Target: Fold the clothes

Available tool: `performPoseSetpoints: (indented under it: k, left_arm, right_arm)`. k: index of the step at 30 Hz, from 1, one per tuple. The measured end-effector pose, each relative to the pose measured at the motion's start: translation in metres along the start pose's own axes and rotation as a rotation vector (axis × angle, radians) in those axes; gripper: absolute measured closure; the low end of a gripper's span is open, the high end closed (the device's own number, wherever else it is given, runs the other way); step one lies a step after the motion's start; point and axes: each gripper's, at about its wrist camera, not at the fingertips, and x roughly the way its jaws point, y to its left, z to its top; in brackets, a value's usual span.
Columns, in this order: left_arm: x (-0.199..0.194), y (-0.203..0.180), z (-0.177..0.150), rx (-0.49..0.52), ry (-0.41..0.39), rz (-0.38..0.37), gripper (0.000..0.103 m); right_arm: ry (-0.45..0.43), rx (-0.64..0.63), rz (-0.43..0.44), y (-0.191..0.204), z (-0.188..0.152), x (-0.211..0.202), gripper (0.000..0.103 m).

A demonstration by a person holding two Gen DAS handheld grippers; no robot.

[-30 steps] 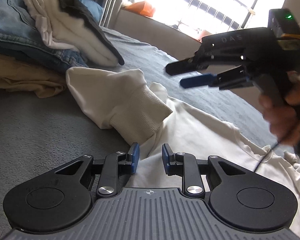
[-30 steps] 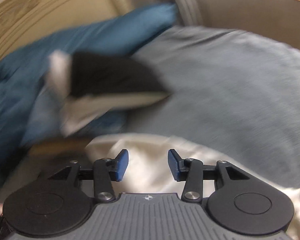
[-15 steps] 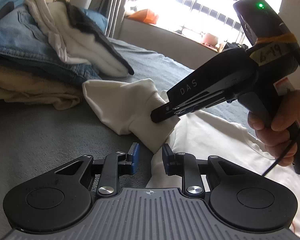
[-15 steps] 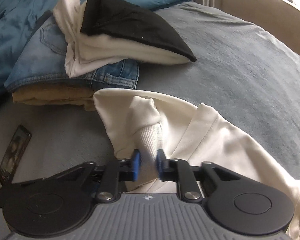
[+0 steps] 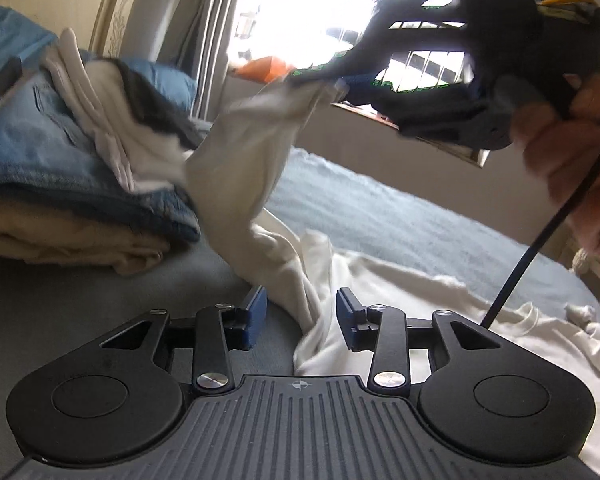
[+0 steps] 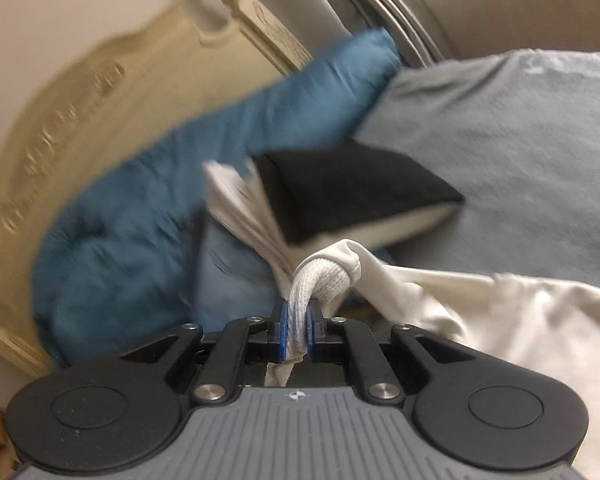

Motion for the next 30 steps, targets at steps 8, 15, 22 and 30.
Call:
performPoseSetpoints:
  k: [8, 15, 22, 30]
  left_arm:
    - [-0.014, 0.002, 0.015, -0.009, -0.061, -0.017, 0.055]
    - [-0.022, 0.0, 0.022, -0.017, -0.098, -0.048, 0.05]
    - [-0.022, 0.009, 0.023, -0.028, -0.112, 0.001, 0.048]
    - [-0.007, 0.036, 0.02, -0.077, -0.089, 0.074, 0.048]
  right_arm:
    - [-0.131, 0.011, 0.136, 0.033, 0.028, -0.042, 0.094]
    - [-0.143, -0.033, 0.25, 0.069, 0.04, -0.052, 0.094]
    - [-0.065, -0.119, 0.328, 0.109, 0.037, -0.026, 0.094]
    - [0.031, -0.148, 0.31, 0.132, 0.029, 0.033, 0.094]
